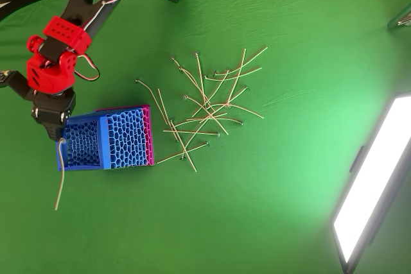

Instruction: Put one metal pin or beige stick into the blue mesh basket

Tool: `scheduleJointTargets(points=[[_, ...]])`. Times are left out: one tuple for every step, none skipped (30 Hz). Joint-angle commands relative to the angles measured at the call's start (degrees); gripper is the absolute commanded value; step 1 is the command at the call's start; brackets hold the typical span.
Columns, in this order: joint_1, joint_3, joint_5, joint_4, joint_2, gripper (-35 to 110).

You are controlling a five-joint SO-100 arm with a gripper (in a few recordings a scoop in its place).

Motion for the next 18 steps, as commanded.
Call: scheduleJointTargets(points=[[-0.79,-3.43,-0.44,-1.05,-0.35,1],[-0.88,-3.34,-0.44,-1.41,-0.53,1],[-1.05,-3.34,-0.44,-1.41,-0.53,1],[-1.05,-3.34,-0.53,-1.41,-0.53,1],[-1.05,-3.43,-0.18,-1.67,-0.53,1],[-1.05,-3.52,-0.09,-1.85,-0.62,1],[-1.05,-3.6,-0.09,-1.85,-0.62,2],[-0.97,-3.87,0.18,-1.93,-0.7,6],[-0.88,-3.87,0.09,-1.93,-0.7,11],[-0.7,-3.87,0.09,-2.46,-0.79,14],[-0.53,-4.04,0.53,-3.08,-0.79,16],[-0.26,-4.22,0.79,-3.52,-0.79,19],[-0.09,-4.22,1.32,-4.48,-0.79,22],[0.18,-4.22,1.58,-5.8,-0.79,24],[0.35,-4.22,1.76,-6.77,-0.88,26],[0.44,-4.22,1.67,-7.47,-0.97,26],[0.62,-4.31,1.67,-8.0,-1.05,27],[0.62,-4.39,1.67,-8.44,-1.14,27]])
